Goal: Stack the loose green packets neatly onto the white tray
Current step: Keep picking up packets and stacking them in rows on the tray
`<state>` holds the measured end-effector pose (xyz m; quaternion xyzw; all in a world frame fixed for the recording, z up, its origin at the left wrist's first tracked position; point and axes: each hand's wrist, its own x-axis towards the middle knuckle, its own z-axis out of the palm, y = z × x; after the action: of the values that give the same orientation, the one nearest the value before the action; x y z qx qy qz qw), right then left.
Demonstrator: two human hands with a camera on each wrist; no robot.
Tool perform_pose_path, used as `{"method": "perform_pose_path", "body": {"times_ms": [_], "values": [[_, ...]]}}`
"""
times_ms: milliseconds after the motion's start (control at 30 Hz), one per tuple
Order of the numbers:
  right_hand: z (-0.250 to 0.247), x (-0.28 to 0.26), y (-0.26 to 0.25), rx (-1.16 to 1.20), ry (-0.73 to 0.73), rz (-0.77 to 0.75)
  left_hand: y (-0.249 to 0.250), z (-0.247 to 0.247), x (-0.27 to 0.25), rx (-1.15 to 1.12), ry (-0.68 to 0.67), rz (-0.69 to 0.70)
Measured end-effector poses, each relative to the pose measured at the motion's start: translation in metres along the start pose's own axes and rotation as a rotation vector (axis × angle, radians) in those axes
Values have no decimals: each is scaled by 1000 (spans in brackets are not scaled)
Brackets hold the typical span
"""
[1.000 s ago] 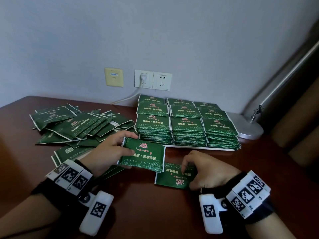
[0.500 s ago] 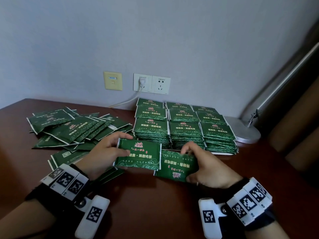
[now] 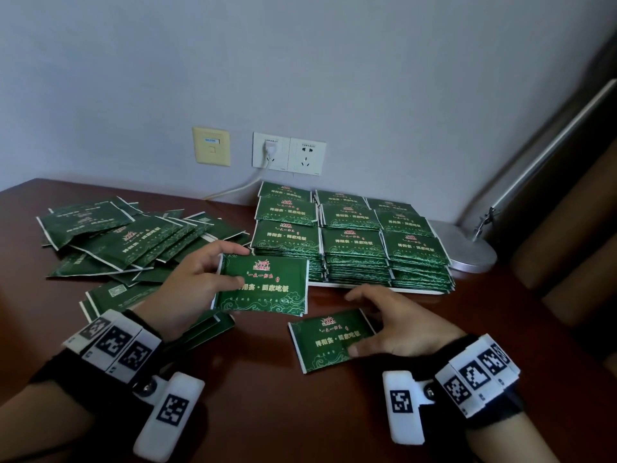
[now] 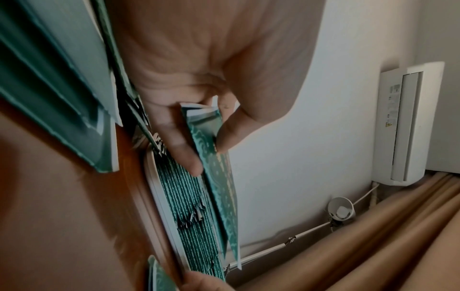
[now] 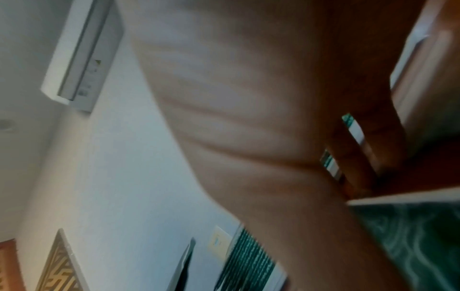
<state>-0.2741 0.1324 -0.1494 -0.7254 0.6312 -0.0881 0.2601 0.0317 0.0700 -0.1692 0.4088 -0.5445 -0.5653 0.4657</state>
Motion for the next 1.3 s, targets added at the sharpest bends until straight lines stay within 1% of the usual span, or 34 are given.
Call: {"method": "perform_pose_path", "body": {"times_ms": [67,133,267,400,467,533,567,600,667,733,800,900,967,1067,1133,1200,1300], "values": [[1,4,4,-24,-69,41,-1,1,0,0,-14,-1],[2,6,4,-25,-97,68,-1,3,0,18,-35,13],[4,10,3,-2,-52,93,0,8,-2,27,-76,19],[-5,9,7,273,-7,49,24,19,6,73,-61,101],[-20,12,9,362,41,5,44,25,21,82,-4,150],[-42,19,7,495,120,-13,60,30,44,73,75,188],[-55,24,6,588,185,-17,67,31,57,54,103,198],[-66,29,4,672,277,-15,73,33,69,31,126,207],[-86,43,1,814,510,-25,81,35,91,10,182,229],[-99,61,2,902,701,-44,80,38,109,30,235,249],[-105,79,5,925,783,-44,73,39,125,146,252,251],[-107,106,17,952,837,-7,63,37,144,260,215,206],[-109,122,27,928,837,40,58,35,152,335,182,180],[-111,139,37,823,747,103,49,30,161,516,192,143],[-108,145,41,711,683,119,42,28,165,656,205,136],[-102,150,43,539,653,135,37,28,168,794,225,155],[-97,149,37,158,638,174,36,31,168,919,231,173]]}}
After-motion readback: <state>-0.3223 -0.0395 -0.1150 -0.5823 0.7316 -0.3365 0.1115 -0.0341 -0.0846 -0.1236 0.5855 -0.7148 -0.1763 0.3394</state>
